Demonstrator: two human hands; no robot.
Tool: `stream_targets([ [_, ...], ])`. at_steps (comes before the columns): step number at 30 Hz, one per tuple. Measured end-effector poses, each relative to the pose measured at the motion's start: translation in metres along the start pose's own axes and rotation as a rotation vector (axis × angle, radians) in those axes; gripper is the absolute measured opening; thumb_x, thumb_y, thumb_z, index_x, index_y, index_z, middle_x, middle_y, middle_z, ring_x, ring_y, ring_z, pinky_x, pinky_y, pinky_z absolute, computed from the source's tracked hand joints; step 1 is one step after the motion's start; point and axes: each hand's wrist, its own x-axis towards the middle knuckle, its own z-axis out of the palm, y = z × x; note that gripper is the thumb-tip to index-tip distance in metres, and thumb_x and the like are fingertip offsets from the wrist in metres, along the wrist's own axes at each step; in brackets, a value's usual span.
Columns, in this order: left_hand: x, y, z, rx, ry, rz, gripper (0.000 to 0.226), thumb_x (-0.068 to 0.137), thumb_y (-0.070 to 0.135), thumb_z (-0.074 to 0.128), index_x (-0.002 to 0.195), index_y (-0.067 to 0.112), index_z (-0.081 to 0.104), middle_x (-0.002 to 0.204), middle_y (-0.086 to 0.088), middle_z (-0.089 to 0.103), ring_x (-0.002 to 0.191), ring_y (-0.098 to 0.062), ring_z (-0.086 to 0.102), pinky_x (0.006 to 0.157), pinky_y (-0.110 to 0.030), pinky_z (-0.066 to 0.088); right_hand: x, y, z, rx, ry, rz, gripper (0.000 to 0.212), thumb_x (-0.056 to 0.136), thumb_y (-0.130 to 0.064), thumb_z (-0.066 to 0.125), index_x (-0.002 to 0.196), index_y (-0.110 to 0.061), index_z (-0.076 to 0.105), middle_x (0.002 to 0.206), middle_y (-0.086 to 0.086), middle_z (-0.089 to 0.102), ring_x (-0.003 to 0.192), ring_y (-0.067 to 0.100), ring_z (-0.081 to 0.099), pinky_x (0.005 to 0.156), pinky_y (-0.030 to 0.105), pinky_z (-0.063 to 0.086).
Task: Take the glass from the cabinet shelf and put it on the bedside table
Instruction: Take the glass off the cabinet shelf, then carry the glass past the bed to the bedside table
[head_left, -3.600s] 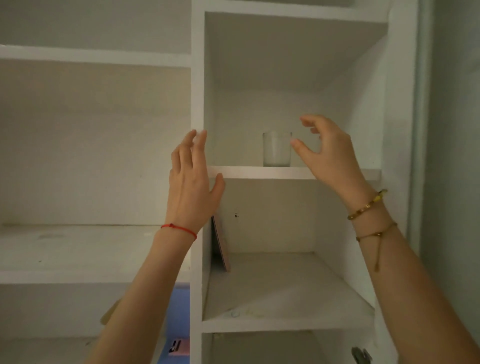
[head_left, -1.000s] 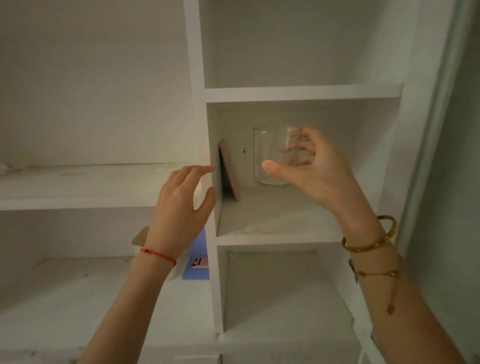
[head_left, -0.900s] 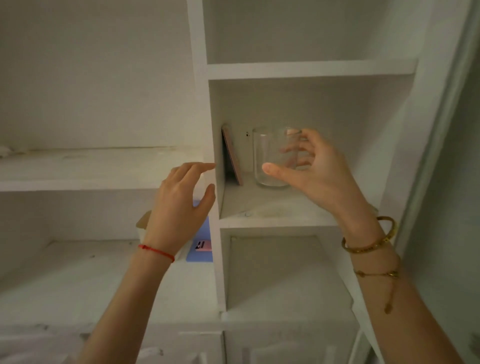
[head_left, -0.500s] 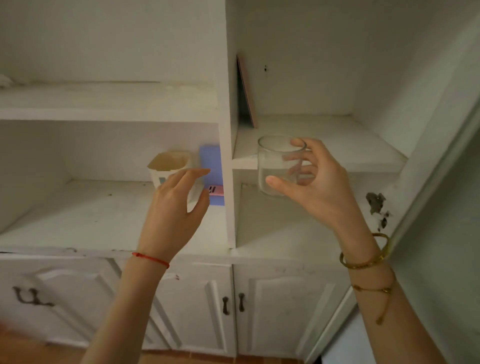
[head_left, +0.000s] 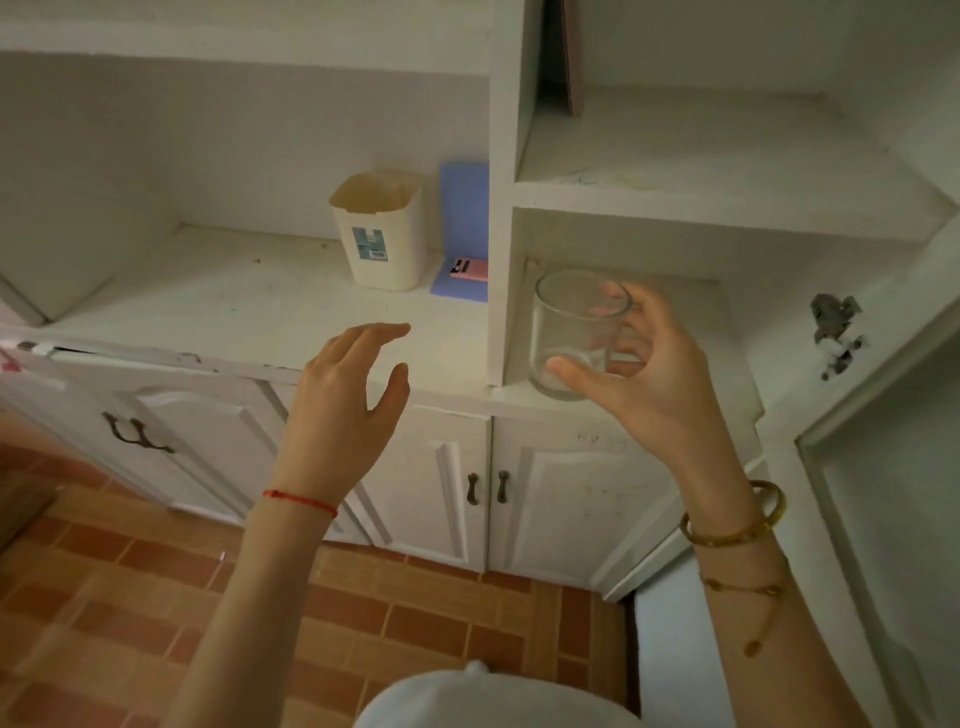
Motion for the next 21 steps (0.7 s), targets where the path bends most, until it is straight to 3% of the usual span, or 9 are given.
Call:
stream_targets([
  [5,-0.025,-0.007,0.002,0.014,0.002,-0.100,0.034,0.094,0.013,0.056,0.129,0.012,0.060,0.128,-0.003,0.063,0.112,-0.025,0.062,0.101,-0.043,0.049,-0.012,0.015,0.017,0.014,-0.078,0.016,0.072,0.067,-0.030,0.088,0.128,-0.032,0.051,0.120,-0.015,0.063,0.102,0.000,0.064,0.080,0.010,0.052],
  [10,-0.052,-0.010,0.005,0.029,0.002,-0.226,0.034,0.095,0.015,0.055,0.129,0.013,0.059,0.129,-0.003,0.062,0.120,-0.024,0.058,0.102,-0.046,0.048,-0.023,0.028,0.042,0.031,-0.200,-0.002,0.070,0.068,-0.028,0.087,0.126,-0.035,0.048,0.121,-0.020,0.061,0.106,-0.002,0.061,0.084,0.008,0.048],
  [15,-0.083,-0.017,0.004,0.077,0.007,-0.353,0.034,0.096,0.016,0.055,0.130,0.015,0.059,0.130,-0.002,0.062,0.113,-0.029,0.063,0.100,-0.050,0.048,-0.029,0.037,0.070,0.042,-0.372,-0.010,0.076,0.069,-0.027,0.087,0.134,-0.027,0.047,0.126,-0.012,0.061,0.112,0.002,0.059,0.087,0.006,0.047],
  [21,-0.115,-0.032,-0.006,0.149,0.054,-0.510,0.035,0.095,0.015,0.055,0.130,0.016,0.059,0.126,-0.003,0.063,0.119,-0.024,0.059,0.101,-0.051,0.046,-0.027,0.039,0.109,0.059,-0.555,-0.047,0.077,0.070,-0.027,0.086,0.136,-0.023,0.046,0.129,-0.007,0.060,0.116,0.006,0.058,0.088,0.003,0.045],
])
